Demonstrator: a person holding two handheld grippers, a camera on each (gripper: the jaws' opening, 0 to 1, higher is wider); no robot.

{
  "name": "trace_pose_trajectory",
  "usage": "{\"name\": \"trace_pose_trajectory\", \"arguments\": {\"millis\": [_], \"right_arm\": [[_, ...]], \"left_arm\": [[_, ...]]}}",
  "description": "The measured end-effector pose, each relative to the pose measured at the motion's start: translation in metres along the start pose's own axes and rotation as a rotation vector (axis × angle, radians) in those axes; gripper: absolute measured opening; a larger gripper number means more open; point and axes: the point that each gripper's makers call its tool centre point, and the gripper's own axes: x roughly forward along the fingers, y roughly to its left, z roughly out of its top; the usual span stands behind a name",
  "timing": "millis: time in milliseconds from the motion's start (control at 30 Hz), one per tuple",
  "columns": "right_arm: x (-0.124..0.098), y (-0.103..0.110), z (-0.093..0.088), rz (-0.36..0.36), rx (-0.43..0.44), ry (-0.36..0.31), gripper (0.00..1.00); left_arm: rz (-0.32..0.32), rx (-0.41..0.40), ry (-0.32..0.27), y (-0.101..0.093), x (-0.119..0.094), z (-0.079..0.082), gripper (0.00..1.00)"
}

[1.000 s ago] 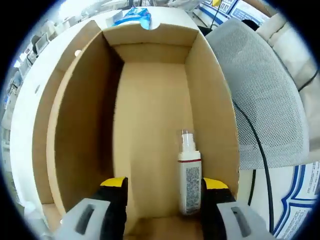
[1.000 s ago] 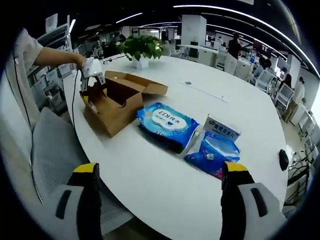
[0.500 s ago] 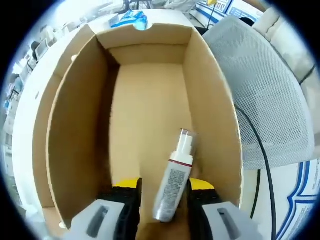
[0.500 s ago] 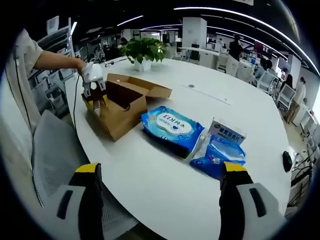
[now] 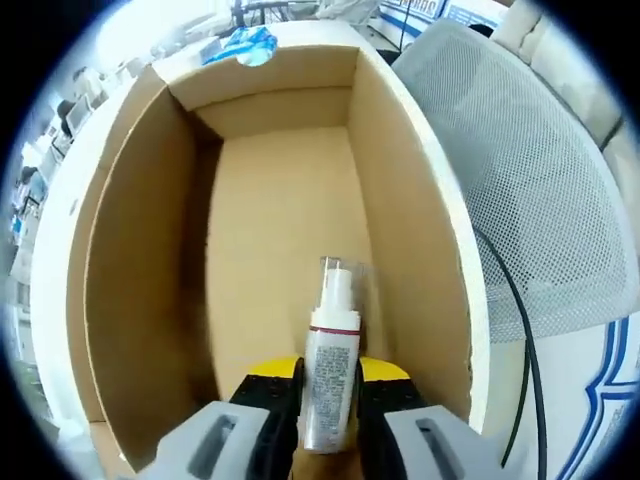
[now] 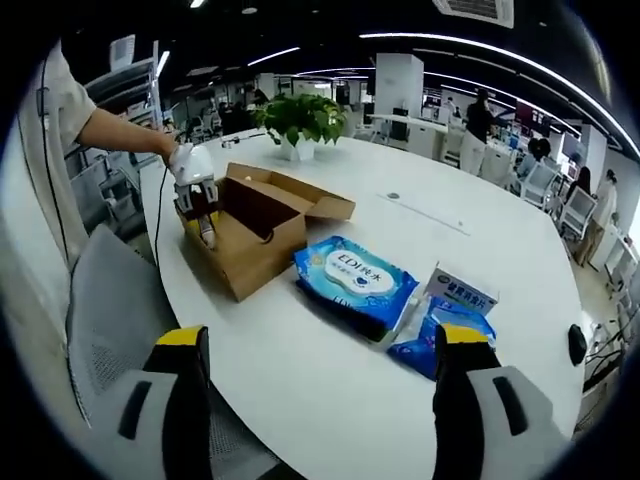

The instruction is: Operate the shoe box by opening the lid, removing the specified soft item, and placing it in the target area until the item is outside and the box remains undamaged.

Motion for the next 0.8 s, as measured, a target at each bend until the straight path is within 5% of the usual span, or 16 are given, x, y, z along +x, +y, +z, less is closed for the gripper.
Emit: {"name": "trace_pose_trajectory", "arguments": {"millis": [800], "right_arm": [[0.004,0.023,0.031,0.054,-0.063,-0.101,0.76]], "left_arm": [[0.07,-0.088,-0.115,0.012,-0.032,0.039,0.18]]}}
